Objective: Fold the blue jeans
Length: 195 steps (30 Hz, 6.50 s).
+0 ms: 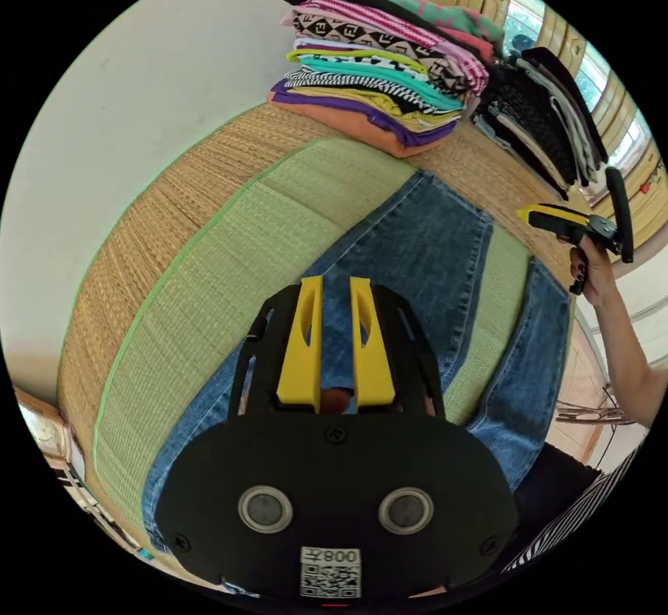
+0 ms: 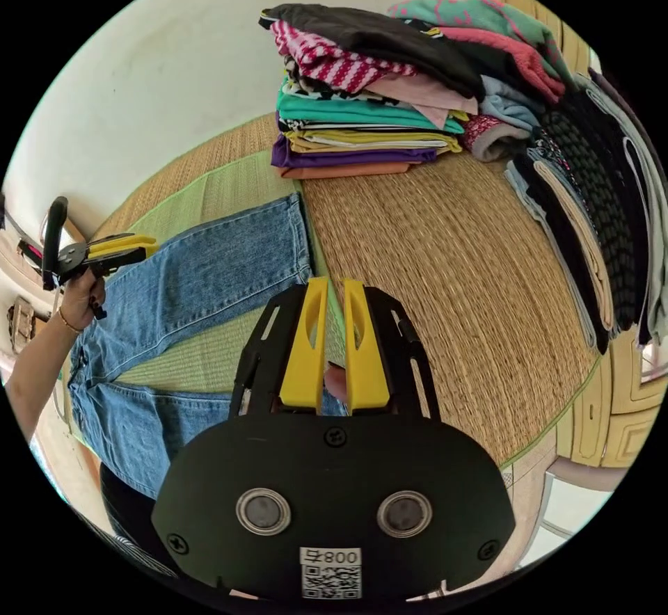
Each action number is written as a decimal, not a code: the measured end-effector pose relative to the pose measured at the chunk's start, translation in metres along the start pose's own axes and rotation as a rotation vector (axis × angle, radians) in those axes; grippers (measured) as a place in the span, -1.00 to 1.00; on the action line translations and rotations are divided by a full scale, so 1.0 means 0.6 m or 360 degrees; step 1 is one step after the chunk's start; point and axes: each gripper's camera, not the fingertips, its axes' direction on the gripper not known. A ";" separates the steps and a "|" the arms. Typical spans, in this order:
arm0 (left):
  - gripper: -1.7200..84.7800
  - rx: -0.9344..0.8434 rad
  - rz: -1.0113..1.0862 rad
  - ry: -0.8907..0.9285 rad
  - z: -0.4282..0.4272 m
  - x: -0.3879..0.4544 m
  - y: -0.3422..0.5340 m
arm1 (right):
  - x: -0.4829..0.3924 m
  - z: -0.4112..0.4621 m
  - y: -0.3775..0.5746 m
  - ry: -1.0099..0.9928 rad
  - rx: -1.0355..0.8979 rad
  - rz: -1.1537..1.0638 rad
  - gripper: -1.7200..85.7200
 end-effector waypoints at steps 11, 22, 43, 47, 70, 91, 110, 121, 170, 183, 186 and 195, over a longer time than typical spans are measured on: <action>-0.79 -0.0349 0.0488 0.0129 0.064 0.207 0.070 | 0.037 -0.036 0.205 0.0167 -0.0273 -0.0020 -0.77; -0.88 -0.0304 0.0516 0.0136 0.004 0.192 0.084 | 0.026 -0.092 0.196 0.0109 -0.0226 -0.0019 -0.86; -0.79 0.0056 -0.1024 -0.0092 -0.427 -0.243 0.704 | -0.426 -0.061 0.072 -0.0542 -0.0158 -0.0579 -0.85; -0.79 0.0081 -0.1148 -0.0251 -0.506 -0.352 0.810 | -0.700 -0.002 0.024 -0.0655 -0.0248 -0.1026 -0.83; -0.71 -0.0413 -0.0908 -0.0442 -0.571 -0.818 0.884 | -1.512 0.238 -0.087 -0.0103 -0.0370 -0.1961 -0.75; -0.68 -0.0573 -0.0639 -0.0458 -0.603 -0.896 0.896 | -1.740 0.306 -0.098 -0.0013 -0.0404 -0.2165 -0.74; -0.89 -0.0508 -0.0763 -0.0283 -0.684 -0.851 0.952 | -1.813 0.291 -0.104 -0.0089 -0.0602 -0.2133 -0.91; -0.93 -0.0369 -0.0701 -0.0472 -0.792 -0.704 0.981 | -1.786 0.168 -0.079 -0.0131 -0.0444 -0.2056 -0.94; -0.94 -0.0588 -0.0256 -0.0628 -0.874 0.073 1.287 | -1.577 -0.114 0.573 -0.0225 -0.0417 -0.2324 -0.94; -0.94 -0.0724 -0.0212 -0.0586 -0.818 0.093 1.333 | -1.579 -0.011 0.616 -0.0271 -0.0596 -0.2349 -0.94; -0.94 -0.0735 -0.0252 -0.0544 -0.805 0.090 1.347 | -1.576 0.018 0.618 -0.0281 -0.0648 -0.2309 -0.93; -0.93 -0.0737 -0.0259 -0.0528 -0.801 0.084 1.380 | -1.560 0.065 0.599 -0.0365 -0.0721 -0.2213 -0.91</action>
